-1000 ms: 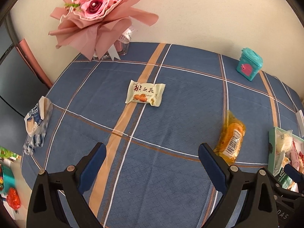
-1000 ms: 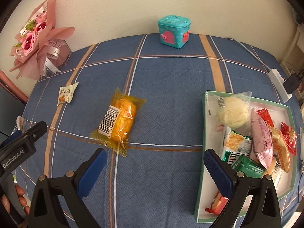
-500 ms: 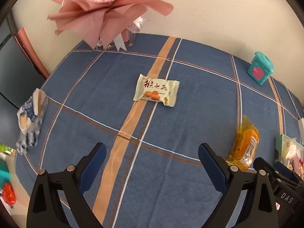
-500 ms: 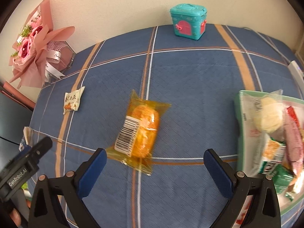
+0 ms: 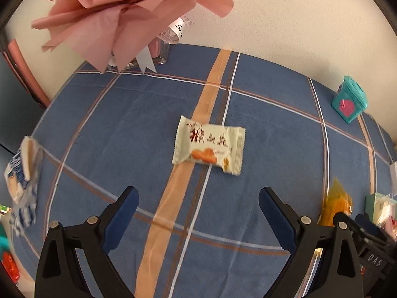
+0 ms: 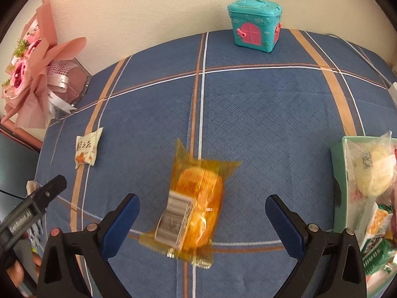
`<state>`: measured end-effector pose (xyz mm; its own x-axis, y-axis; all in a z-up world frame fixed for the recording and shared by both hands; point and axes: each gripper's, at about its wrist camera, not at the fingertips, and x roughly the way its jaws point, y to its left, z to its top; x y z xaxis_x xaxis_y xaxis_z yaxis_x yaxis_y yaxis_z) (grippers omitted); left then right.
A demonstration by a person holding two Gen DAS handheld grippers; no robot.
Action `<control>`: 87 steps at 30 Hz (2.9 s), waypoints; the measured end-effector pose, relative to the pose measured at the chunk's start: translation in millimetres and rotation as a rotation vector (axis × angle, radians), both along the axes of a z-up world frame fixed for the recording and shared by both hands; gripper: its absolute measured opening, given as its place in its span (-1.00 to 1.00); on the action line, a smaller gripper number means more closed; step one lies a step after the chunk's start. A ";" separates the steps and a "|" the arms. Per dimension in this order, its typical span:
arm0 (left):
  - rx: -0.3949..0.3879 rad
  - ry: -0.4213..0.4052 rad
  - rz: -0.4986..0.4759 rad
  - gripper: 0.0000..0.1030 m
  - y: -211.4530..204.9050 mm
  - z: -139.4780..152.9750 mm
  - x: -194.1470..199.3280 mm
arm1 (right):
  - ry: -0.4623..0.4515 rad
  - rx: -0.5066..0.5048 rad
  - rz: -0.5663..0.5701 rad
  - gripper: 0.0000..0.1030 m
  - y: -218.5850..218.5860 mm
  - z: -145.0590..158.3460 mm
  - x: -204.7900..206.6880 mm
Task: Organize snacks
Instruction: 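Grasp the white biscuit packet with the left tool while the right grasps the orange cake pack, then carry the biscuit packet and orange cake pack over the white tray with both tools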
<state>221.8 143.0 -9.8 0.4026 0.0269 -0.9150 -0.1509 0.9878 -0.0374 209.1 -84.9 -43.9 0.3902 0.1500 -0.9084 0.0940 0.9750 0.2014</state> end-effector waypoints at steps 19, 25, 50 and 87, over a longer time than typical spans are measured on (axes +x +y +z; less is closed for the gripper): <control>-0.029 0.039 -0.075 0.88 -2.3 -42.8 71.2 | 0.036 -0.042 0.023 0.56 11.4 -20.6 27.3; -0.038 0.068 -0.049 0.62 -2.7 -52.5 79.5 | 0.051 -0.039 0.017 0.41 10.6 -25.2 29.4; -0.065 0.029 -0.071 0.06 -45.5 -6.7 16.6 | 0.030 0.003 0.018 -0.11 -14.2 12.1 -8.8; -0.280 -0.142 -0.425 0.07 -280.0 65.3 -135.0 | -0.082 -0.170 -0.280 -0.11 -199.7 82.0 -157.8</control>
